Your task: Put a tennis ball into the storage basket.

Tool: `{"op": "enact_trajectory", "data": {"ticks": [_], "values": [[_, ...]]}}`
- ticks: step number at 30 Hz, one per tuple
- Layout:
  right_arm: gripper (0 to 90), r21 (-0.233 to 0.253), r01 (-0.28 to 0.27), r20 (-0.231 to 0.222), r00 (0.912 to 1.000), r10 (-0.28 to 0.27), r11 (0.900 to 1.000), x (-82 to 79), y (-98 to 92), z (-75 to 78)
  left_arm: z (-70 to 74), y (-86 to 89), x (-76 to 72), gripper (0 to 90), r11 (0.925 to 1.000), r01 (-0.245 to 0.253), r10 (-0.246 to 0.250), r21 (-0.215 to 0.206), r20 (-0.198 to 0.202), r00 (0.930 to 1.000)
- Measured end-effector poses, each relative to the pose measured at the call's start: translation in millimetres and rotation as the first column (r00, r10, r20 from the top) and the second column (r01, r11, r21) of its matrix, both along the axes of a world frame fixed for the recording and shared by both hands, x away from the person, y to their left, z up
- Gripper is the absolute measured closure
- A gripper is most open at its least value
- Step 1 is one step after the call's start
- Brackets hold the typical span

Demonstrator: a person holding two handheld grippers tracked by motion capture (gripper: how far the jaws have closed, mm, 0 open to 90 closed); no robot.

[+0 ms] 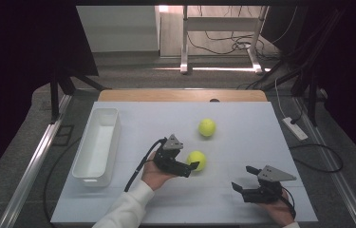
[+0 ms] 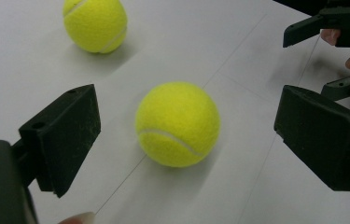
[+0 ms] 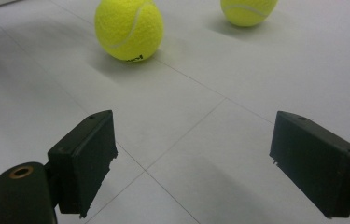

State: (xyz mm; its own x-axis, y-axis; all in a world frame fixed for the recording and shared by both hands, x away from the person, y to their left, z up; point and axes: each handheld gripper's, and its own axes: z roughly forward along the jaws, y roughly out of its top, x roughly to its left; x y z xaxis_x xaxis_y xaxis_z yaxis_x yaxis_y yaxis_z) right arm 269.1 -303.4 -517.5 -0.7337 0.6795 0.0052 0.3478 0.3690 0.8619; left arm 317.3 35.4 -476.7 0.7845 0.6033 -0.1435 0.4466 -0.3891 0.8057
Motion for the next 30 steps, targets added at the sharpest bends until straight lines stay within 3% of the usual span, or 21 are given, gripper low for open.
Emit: {"op": "enact_trajectory", "data": {"ticks": [18,30], "values": [[14.2,0.001,0.0,-0.003,1.0,0.0,1.0,0.4,-0.5,-0.1,-11.2,-21.9,14.5,6.5,0.9967,0.017,-0.014,0.08,-0.044,0.9989],[14.2,-0.004,0.004,-0.003,1.0,-0.004,1.0,0.4,-1.0,-0.3,-21.1,-28.1,21.6,5.9,0.9947,0.017,-0.01,0.102,-0.074,0.9972]]}}
